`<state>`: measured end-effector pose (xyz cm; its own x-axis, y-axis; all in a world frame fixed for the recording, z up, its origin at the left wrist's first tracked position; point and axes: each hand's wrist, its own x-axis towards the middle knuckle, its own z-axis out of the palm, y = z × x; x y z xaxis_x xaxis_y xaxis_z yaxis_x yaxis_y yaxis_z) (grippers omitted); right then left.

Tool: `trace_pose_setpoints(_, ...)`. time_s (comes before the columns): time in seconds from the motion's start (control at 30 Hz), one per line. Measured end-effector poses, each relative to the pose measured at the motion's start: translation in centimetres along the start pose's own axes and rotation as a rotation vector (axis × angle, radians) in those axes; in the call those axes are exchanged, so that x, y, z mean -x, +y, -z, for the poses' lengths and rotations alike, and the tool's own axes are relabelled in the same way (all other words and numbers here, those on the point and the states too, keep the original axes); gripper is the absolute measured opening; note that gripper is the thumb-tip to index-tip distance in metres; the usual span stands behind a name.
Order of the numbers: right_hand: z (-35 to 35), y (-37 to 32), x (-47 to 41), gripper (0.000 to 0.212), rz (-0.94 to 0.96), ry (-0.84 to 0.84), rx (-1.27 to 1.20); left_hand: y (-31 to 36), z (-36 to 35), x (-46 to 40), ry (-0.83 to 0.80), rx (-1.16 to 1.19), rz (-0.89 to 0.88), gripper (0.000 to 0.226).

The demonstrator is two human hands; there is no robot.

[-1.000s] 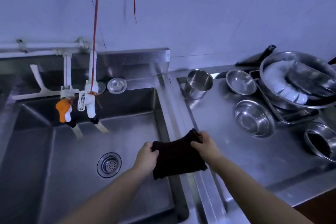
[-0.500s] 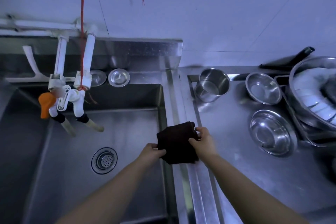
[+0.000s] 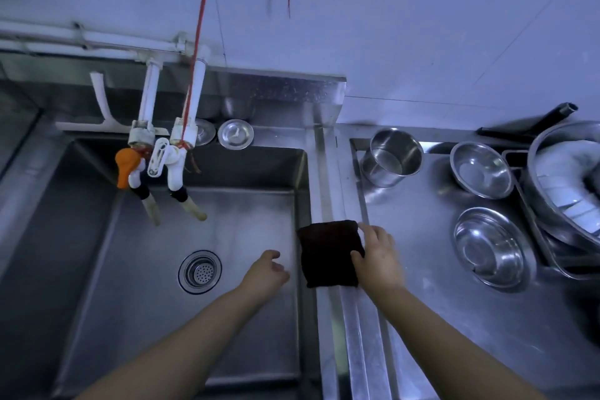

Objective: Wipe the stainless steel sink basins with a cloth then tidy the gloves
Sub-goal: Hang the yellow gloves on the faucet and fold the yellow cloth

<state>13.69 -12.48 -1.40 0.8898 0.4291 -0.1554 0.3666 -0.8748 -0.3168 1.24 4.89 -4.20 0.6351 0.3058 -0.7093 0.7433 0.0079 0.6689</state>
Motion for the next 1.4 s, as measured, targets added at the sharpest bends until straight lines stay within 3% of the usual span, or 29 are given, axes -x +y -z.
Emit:
trace_pose_setpoints(0.13,0.4,-4.8,1.1,0.039,0.43,-0.101,0.286,-1.9,4.1,3.8,0.109,-0.298,-0.112,0.036)
trace_pose_setpoints(0.23,0.6,-10.4,2.4,0.024,0.601,-0.175,0.468,-3.7,8.2,7.1,0.244,-0.578,-0.149,0.031)
trace_pose_setpoints(0.3,0.2,-14.0,3.6,0.018,0.643,-0.26,0.505,-5.2,11.1,9.5,0.305,-0.673,-0.148,0.031)
trace_pose_setpoints(0.37,-1.0,-17.2,4.9,0.025,0.694,-0.298,0.514,-7.1,14.1,12.0,0.347,-0.71,-0.157,0.031)
trace_pose_setpoints(0.67,-6.2,-34.2,14.3,0.024,0.871,-0.304,0.598,-19.3,27.8,24.9,0.551,-0.9,-0.101,0.026)
trace_pose_setpoints(1.07,-16.1,-60.4,31.7,0.029,1.048,-0.451,0.477,-41.8,45.5,45.0,0.875,-0.615,0.16,0.031)
trace_pose_setpoints(1.4,-20.6,-74.0,35.9,0.029,1.221,-0.468,0.462,-51.6,51.9,51.9,1.02,-0.381,0.317,0.029)
